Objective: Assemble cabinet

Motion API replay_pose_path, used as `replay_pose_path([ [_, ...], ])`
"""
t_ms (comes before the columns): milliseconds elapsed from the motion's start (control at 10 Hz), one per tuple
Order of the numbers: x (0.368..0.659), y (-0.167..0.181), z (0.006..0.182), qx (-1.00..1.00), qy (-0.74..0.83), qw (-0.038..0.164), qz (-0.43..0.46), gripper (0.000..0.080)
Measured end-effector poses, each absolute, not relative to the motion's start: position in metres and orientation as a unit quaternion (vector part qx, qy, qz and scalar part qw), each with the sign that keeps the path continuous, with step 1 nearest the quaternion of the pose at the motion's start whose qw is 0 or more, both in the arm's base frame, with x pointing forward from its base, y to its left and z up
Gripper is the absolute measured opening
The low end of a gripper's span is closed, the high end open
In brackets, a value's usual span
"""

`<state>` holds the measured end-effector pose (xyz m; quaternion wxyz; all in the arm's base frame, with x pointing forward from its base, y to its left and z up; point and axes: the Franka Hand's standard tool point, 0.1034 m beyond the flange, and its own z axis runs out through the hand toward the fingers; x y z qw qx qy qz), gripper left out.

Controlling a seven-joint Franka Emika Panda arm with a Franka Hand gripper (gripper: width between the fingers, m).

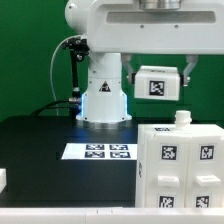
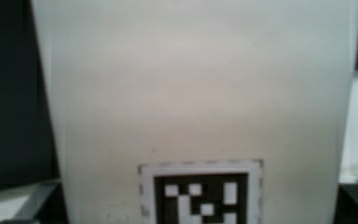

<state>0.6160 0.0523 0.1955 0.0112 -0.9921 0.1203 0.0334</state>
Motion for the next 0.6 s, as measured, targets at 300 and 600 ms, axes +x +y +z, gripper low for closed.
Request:
replay_pose_path([
  [300,0.64,0.078,0.189,-0.994,0.112,0.013,-0.01,0.0557],
  [600,0.639,0.073,0.18,-0.993,0.115,0.011,-0.007,0.0557],
])
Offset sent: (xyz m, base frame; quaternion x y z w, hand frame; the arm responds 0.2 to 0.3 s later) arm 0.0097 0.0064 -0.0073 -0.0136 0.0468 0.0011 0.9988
